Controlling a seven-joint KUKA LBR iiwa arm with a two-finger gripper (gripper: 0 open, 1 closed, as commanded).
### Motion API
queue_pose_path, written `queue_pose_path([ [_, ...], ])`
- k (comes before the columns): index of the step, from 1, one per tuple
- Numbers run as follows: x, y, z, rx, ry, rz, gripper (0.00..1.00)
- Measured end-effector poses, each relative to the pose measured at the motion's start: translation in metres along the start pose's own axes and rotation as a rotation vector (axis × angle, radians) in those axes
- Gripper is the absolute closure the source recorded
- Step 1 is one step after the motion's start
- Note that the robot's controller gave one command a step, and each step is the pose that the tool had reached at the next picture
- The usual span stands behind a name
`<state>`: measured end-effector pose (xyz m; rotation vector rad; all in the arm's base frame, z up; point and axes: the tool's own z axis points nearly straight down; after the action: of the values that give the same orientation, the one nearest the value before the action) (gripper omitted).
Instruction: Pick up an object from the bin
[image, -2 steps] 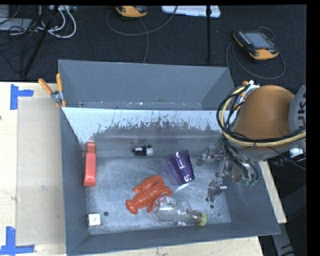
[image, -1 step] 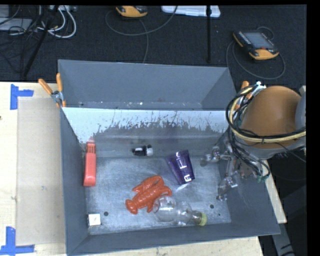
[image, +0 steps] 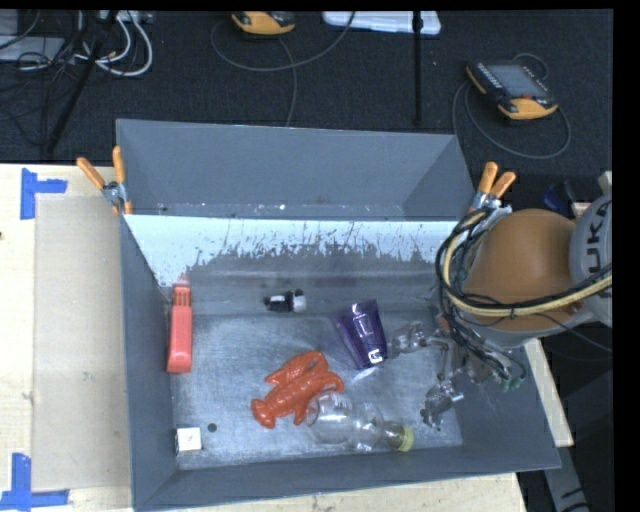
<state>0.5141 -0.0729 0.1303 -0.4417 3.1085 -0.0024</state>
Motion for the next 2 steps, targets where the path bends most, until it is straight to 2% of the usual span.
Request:
queue_pose_path([
  [1, -0.039, 0.023, -0.018, -0.005, 0.011, 0.21, 0.0],
  [2, -0.073, 0.039, -0.026, 0.001, -0.011, 0.149, 0.0],
])
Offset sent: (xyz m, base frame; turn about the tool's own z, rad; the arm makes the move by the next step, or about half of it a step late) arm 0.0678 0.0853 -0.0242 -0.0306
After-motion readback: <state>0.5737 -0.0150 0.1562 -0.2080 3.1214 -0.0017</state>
